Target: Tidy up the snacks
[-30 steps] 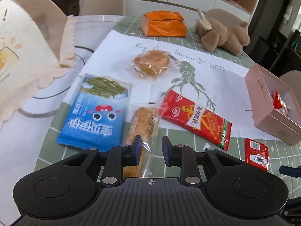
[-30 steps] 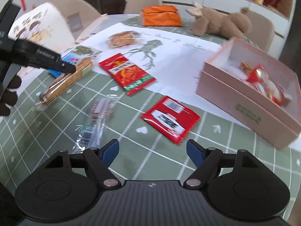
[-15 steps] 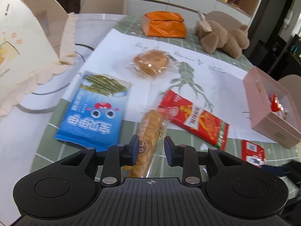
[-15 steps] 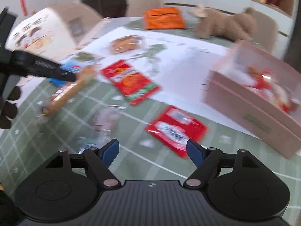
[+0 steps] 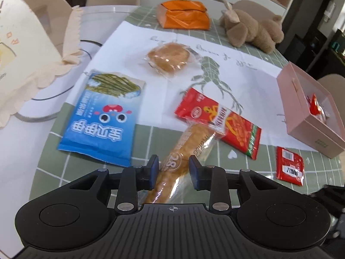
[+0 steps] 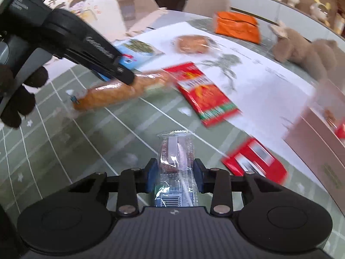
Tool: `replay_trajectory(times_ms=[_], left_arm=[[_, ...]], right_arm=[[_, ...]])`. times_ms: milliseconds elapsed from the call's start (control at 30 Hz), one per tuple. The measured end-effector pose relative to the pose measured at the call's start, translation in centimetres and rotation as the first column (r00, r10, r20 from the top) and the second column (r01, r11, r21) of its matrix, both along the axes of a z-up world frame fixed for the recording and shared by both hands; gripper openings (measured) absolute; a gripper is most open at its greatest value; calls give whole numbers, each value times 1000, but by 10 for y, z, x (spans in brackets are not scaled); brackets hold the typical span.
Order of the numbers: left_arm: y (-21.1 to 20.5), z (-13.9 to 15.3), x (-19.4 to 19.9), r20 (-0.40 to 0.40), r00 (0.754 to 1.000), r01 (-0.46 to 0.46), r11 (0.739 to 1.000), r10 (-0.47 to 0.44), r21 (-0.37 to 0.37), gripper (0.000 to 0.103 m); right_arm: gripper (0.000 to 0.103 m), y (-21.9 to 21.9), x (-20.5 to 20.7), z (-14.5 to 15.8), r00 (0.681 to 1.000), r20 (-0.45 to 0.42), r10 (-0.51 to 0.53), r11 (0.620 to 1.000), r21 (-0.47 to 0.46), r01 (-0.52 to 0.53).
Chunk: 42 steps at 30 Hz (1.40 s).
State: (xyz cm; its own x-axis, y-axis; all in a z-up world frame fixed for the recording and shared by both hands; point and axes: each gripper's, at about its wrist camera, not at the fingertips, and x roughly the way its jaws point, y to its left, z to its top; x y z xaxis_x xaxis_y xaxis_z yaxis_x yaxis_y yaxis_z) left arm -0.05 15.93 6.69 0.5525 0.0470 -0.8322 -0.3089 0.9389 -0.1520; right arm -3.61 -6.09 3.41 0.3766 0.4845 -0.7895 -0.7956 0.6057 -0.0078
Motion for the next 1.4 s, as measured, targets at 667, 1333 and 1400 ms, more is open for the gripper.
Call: replay_trajectory(times_ms=[667,1333,1400], left_arm=[[-92,-7,13,-34,959,278,958,-281,-67,33],[-93,5,13,-36,966,256,967,-255,19,30],[-100,10,14,-22,960,279,960,-278,30,30]], right_arm=[[74,-115,48,11,936,-6,-352,933,80,351],[84,-70,31,-5,991,-61,-117,989,83,122],[84,-83,27,-2,985,-59,-164,981,97,169]])
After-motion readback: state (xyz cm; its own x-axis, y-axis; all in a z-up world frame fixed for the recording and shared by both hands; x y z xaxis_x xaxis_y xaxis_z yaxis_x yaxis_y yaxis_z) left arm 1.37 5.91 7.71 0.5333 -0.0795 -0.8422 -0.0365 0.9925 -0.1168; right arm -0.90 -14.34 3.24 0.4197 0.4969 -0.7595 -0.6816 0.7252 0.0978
